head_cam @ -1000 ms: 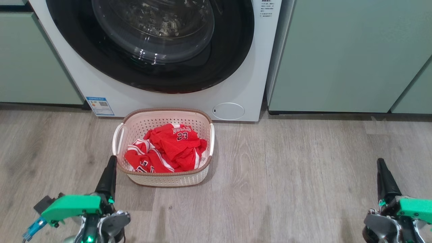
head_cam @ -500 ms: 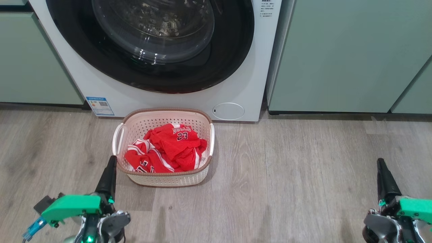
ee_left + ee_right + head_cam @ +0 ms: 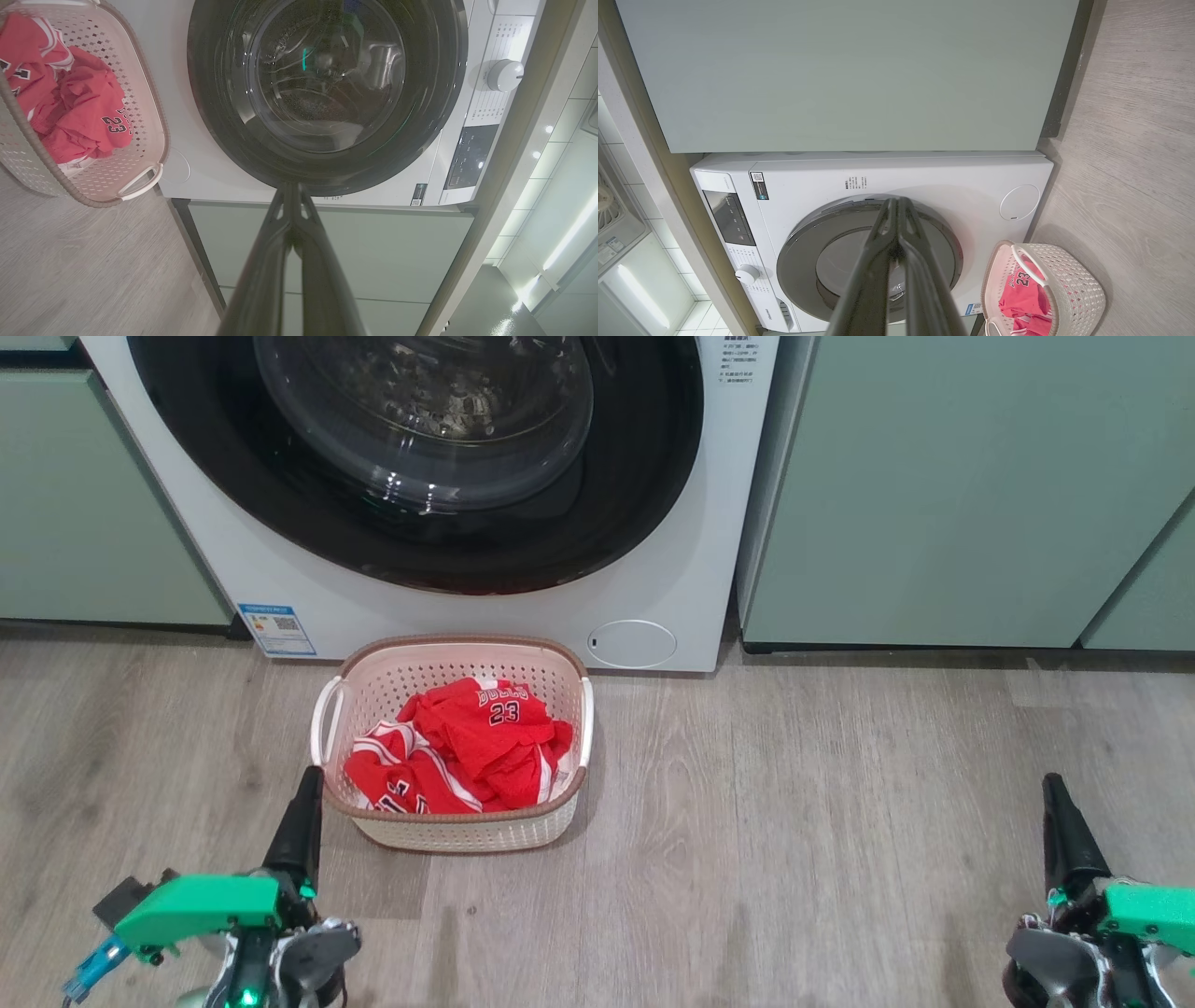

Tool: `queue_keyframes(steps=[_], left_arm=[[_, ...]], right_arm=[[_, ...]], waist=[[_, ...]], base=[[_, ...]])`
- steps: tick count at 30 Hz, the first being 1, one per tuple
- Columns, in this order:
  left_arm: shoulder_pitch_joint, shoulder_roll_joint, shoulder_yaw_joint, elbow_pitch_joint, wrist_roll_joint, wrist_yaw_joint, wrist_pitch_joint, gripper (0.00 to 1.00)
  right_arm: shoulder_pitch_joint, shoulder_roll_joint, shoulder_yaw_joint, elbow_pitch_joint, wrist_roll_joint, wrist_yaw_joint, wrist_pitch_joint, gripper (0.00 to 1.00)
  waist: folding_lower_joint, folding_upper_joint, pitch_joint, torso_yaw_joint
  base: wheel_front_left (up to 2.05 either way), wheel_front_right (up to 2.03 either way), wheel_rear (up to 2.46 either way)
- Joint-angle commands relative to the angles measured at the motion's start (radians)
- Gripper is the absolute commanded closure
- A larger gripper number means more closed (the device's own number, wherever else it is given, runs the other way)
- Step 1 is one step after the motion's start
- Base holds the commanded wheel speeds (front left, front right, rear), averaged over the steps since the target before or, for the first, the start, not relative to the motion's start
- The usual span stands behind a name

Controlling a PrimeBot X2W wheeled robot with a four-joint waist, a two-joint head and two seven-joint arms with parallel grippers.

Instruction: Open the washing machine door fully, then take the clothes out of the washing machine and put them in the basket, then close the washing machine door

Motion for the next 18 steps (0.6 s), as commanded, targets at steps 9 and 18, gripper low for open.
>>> queue_keyframes(steps=[9,18], left_arm=[[-0.054,0.005,0.032,-0.036,-0.005,0.001,0.006,1.00],[-0.054,0.005,0.032,-0.036,-0.005,0.001,0.006,1.00]], right_arm=[[-0.042,-0.018,0.024,-0.039,0.006,-0.001,0.006,1.00],[-0.042,-0.018,0.024,-0.039,0.006,-0.001,0.006,1.00]], waist=[[0.0000,0.0000,0.000,0.000],[0.0000,0.0000,0.000,0.000]], base=[[0.00,0.00,0.00],[0.00,0.00,0.00]])
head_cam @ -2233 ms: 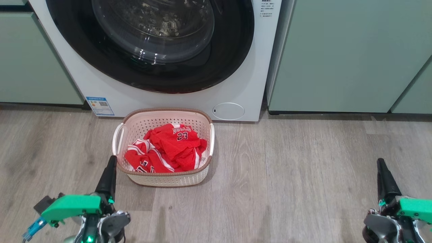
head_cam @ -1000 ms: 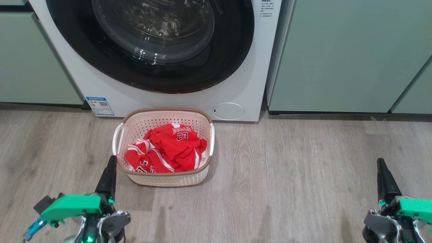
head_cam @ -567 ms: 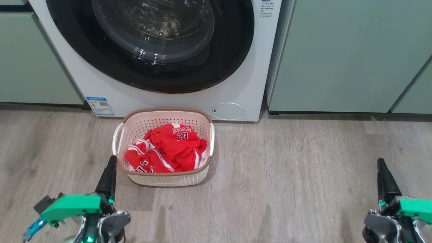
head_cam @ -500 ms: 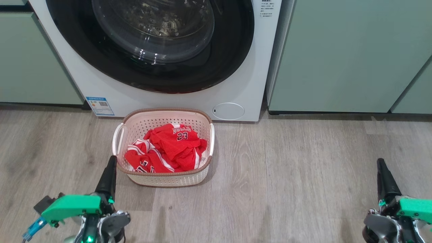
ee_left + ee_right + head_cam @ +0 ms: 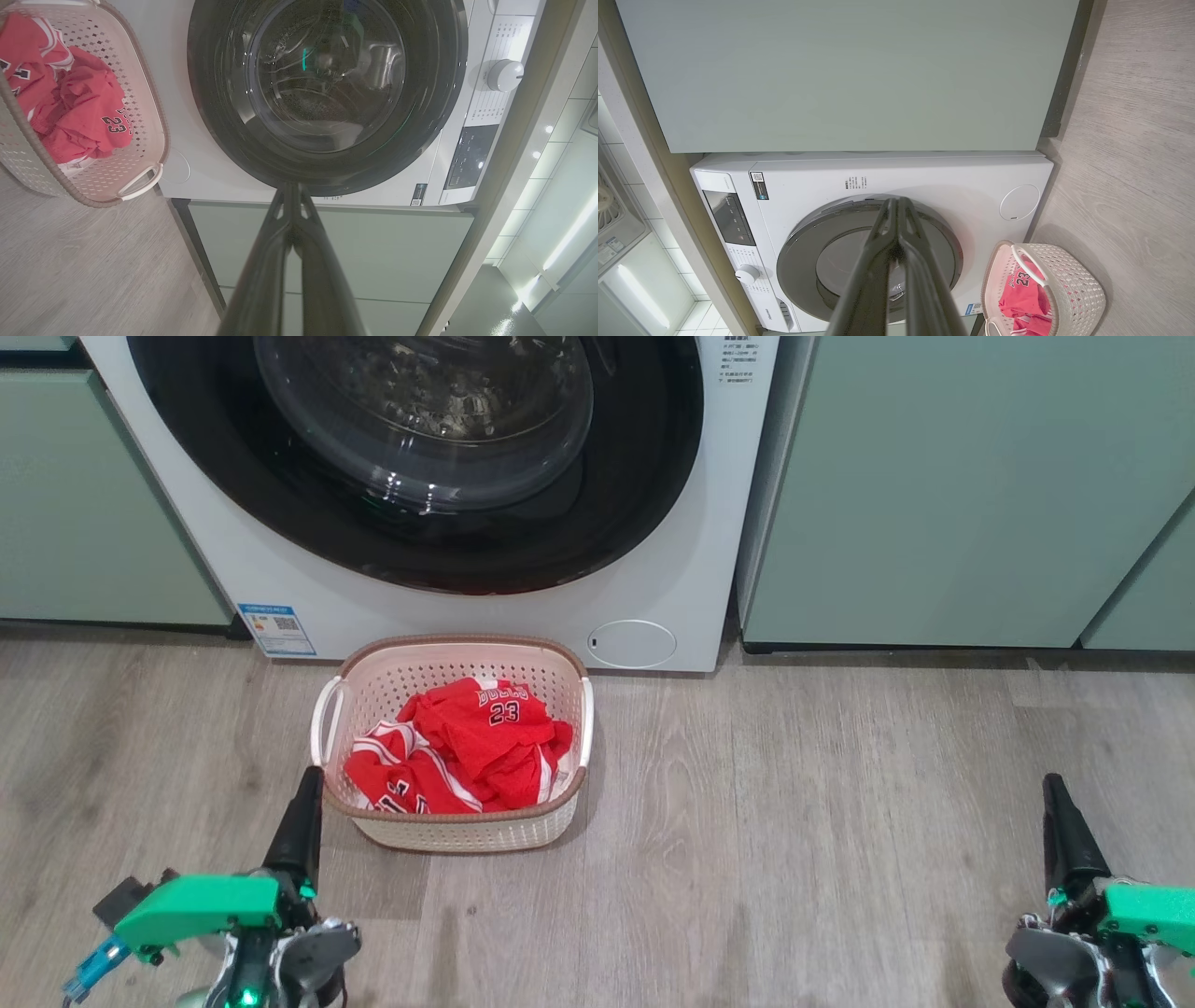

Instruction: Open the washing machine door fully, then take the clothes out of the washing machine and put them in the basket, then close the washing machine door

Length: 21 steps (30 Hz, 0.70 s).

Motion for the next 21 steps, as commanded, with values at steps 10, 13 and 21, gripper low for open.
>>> queue_keyframes(steps=[10,13,21], left_arm=[[-0.054,0.005,0.032,-0.036,-0.005,0.001,0.006,1.00],[-0.054,0.005,0.032,-0.036,-0.005,0.001,0.006,1.00],[-0.054,0.005,0.032,-0.036,-0.005,0.001,0.006,1.00]], right_arm=[[-0.042,-0.018,0.024,-0.039,0.006,-0.001,0.006,1.00],[-0.042,-0.018,0.024,-0.039,0.006,-0.001,0.006,1.00],[-0.042,-0.018,0.024,-0.039,0.006,-0.001,0.006,1.00]], waist=[[0.0000,-0.0001,0.000,0.000],[0.0000,-0.0001,0.000,0.000],[0.0000,-0.0001,0.000,0.000]], base=[[0.00,0.00,0.00],[0.00,0.00,0.00],[0.00,0.00,0.00]])
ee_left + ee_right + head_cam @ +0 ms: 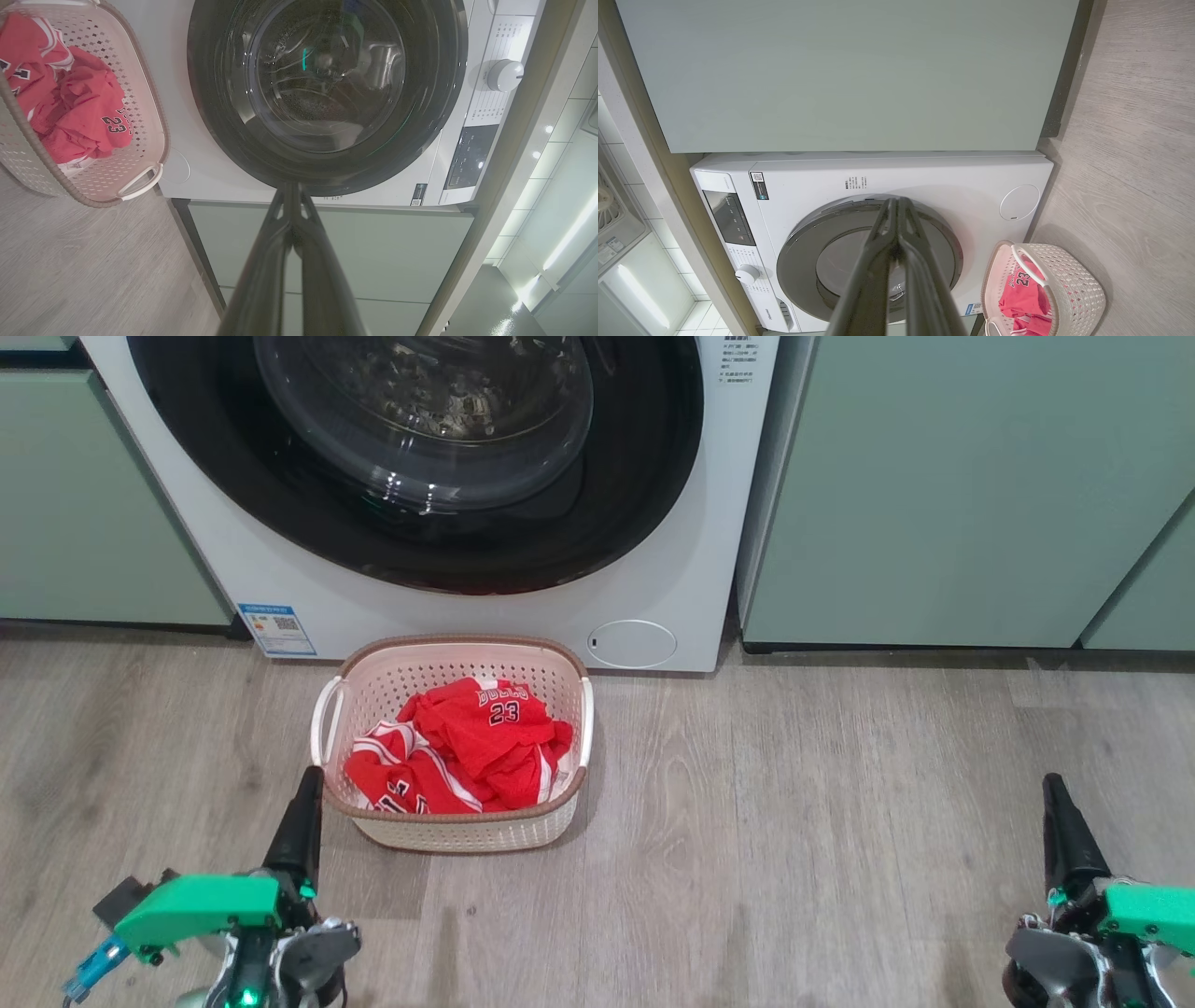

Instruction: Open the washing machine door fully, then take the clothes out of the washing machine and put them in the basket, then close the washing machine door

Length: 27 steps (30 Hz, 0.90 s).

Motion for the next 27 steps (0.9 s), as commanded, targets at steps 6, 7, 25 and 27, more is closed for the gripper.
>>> queue_keyframes(steps=[6,7,25,27], left_arm=[[-0.054,0.005,0.032,-0.036,-0.005,0.001,0.006,1.00],[-0.054,0.005,0.032,-0.036,-0.005,0.001,0.006,1.00],[-0.054,0.005,0.032,-0.036,-0.005,0.001,0.006,1.00],[-0.054,0.005,0.032,-0.036,-0.005,0.001,0.006,1.00]], right_arm=[[-0.042,-0.018,0.024,-0.039,0.006,-0.001,0.006,1.00],[-0.042,-0.018,0.024,-0.039,0.006,-0.001,0.006,1.00],[-0.042,-0.018,0.024,-0.039,0.006,-0.001,0.006,1.00],[-0.042,-0.018,0.024,-0.039,0.006,-0.001,0.006,1.00]], waist=[[0.0000,0.0000,0.000,0.000],[0.0000,0.0000,0.000,0.000],[0.0000,0.0000,0.000,0.000],[0.0000,0.0000,0.000,0.000]], base=[[0.00,0.00,0.00],[0.00,0.00,0.00],[0.00,0.00,0.00],[0.00,0.00,0.00]])
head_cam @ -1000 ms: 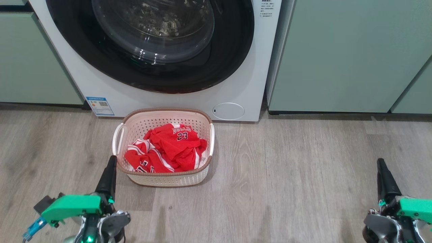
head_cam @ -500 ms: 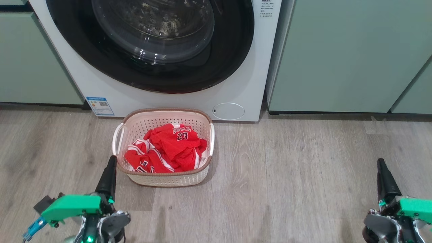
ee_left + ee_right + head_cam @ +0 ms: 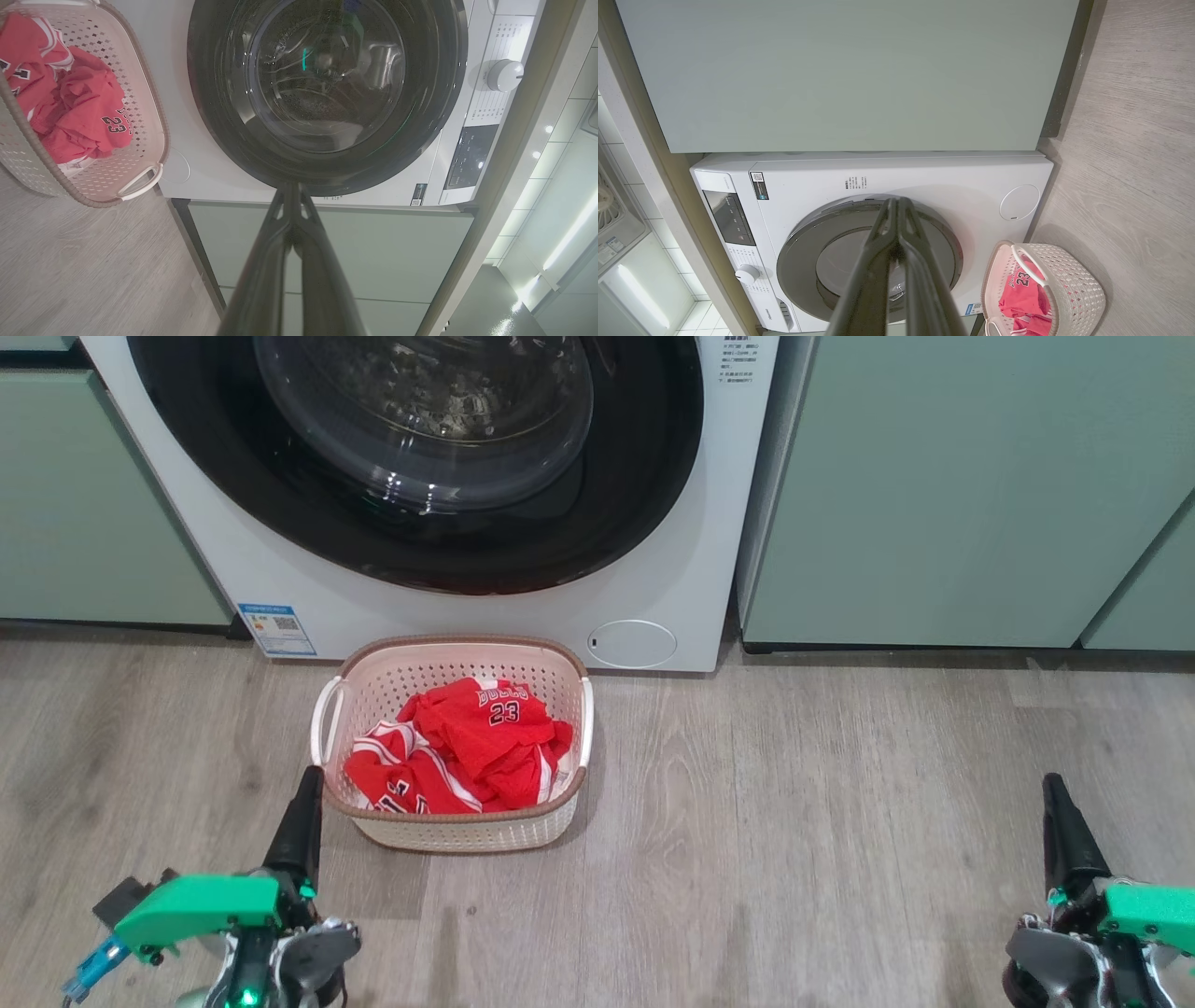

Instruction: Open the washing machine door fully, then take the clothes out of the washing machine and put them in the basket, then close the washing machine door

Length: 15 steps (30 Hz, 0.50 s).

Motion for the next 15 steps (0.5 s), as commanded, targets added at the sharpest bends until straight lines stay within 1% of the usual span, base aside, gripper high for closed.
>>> queue_keyframes(steps=[1,15], left_arm=[[-0.054,0.005,0.032,-0.036,-0.005,0.001,0.006,1.00],[-0.054,0.005,0.032,-0.036,-0.005,0.001,0.006,1.00]], right_arm=[[-0.042,-0.018,0.024,-0.039,0.006,-0.001,0.006,1.00],[-0.042,-0.018,0.024,-0.039,0.006,-0.001,0.006,1.00]], waist=[[0.0000,-0.0001,0.000,0.000],[0.0000,-0.0001,0.000,0.000]], base=[[0.00,0.00,0.00],[0.00,0.00,0.00]])
